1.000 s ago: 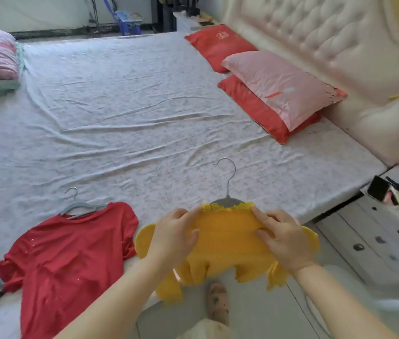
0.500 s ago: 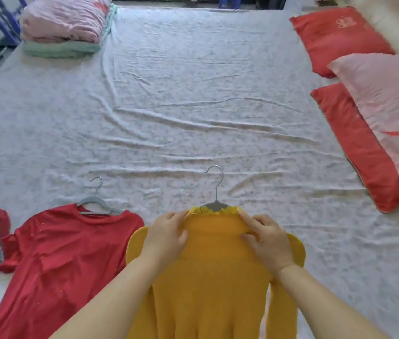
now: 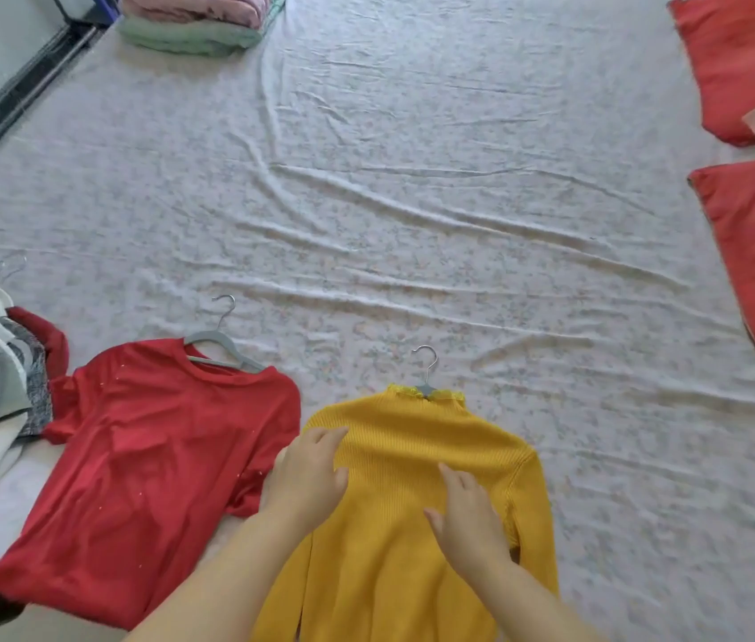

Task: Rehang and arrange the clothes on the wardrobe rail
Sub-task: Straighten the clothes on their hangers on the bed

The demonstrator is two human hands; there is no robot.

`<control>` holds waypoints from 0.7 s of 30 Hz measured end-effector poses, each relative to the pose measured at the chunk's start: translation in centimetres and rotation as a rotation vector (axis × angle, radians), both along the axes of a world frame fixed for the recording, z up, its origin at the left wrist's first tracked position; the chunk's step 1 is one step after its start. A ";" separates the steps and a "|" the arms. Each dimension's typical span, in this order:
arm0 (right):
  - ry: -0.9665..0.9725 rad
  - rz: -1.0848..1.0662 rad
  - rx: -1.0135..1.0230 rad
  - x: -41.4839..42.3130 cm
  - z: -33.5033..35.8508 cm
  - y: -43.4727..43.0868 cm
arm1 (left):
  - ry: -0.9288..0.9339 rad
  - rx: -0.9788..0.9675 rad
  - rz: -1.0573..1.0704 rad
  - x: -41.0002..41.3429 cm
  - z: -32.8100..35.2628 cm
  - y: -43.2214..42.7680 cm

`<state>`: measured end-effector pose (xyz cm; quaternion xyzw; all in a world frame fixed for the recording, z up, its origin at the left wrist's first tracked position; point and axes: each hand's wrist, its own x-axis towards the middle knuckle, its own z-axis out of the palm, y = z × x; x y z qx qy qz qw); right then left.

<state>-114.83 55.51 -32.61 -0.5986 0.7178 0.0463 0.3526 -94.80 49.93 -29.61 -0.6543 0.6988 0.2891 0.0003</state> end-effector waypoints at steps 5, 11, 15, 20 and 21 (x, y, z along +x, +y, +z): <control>-0.045 0.089 -0.031 3.2 4.2 1.4 | -0.006 -0.027 0.045 2.5 3.6 2.2; -0.065 0.239 -0.126 9.7 9.4 2.6 | -0.045 -0.042 0.136 9.2 8.4 6.9; -0.067 0.324 -0.169 15.3 12.0 3.3 | -0.064 -0.070 0.202 15.2 10.6 10.2; -0.058 0.405 -0.220 24.2 13.8 4.3 | -0.080 -0.082 0.269 24.6 12.5 13.5; -0.063 0.403 -0.224 26.1 14.0 4.6 | -0.066 -0.094 0.278 26.5 12.7 14.0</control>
